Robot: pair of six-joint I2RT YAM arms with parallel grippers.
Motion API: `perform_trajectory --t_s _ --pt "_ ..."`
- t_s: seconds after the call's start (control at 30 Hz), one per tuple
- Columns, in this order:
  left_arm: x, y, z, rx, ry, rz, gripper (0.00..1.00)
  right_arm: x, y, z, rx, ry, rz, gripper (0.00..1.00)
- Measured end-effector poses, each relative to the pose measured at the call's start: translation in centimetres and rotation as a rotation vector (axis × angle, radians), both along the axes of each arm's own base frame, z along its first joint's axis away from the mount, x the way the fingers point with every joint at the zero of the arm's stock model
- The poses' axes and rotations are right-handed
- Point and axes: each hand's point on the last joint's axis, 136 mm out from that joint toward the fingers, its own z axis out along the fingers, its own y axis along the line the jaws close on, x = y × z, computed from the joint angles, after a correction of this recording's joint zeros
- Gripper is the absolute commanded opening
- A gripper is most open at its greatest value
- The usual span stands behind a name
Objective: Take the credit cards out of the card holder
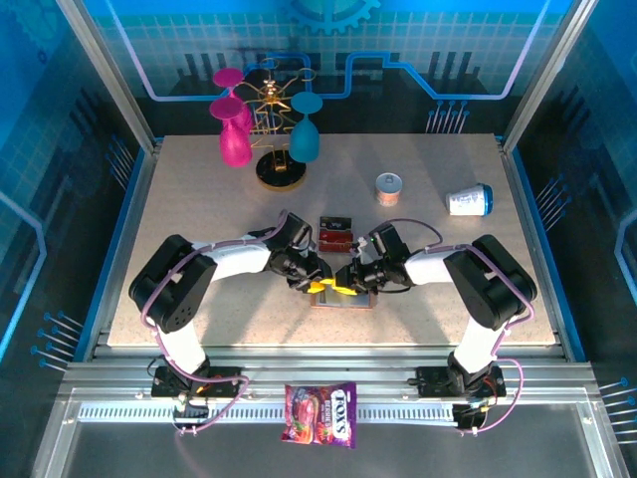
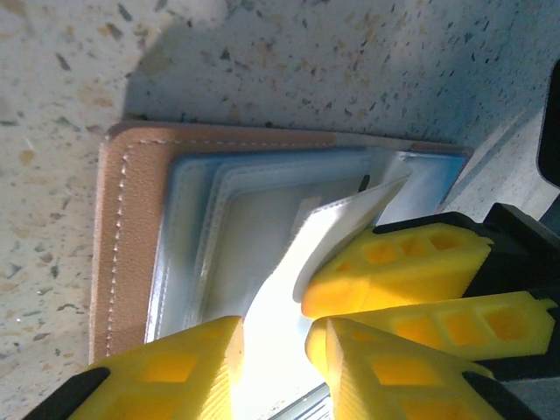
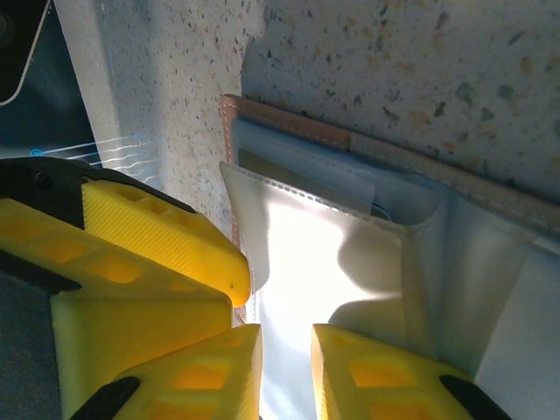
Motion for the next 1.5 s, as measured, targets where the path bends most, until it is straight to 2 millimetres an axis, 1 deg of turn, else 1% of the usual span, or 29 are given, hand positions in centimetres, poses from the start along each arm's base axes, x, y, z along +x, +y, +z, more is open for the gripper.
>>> perform_trajectory --t_s 0.3,0.4,0.57,0.9,1.03,1.23,1.5 --pt "-0.1 0.2 -0.2 0.011 0.004 0.003 0.33 -0.1 0.1 0.1 0.013 0.0 0.004 0.23" --pt "0.0 0.1 -0.1 0.009 0.002 0.003 0.31 -0.1 0.1 0.2 0.016 0.004 0.001 0.23" --pt "0.0 0.1 -0.1 0.006 -0.001 0.003 0.24 -0.1 0.1 0.1 0.017 0.004 0.001 0.23" --pt "0.3 -0.1 0.1 -0.002 -0.014 0.003 0.23 -0.3 0.0 0.4 0.012 0.01 0.001 0.23" --pt "0.3 -0.1 0.1 -0.003 -0.015 0.003 0.23 -0.5 -0.2 1.1 0.004 0.006 0.004 0.24" --pt "0.5 -0.3 0.3 -0.006 -0.021 0.002 0.23 0.1 -0.5 3.2 -0.01 -0.045 0.001 0.24" --pt "1.9 -1.2 2.0 -0.034 -0.076 -0.013 0.29 1.5 -2.9 4.8 -0.074 -0.095 -0.048 0.24"
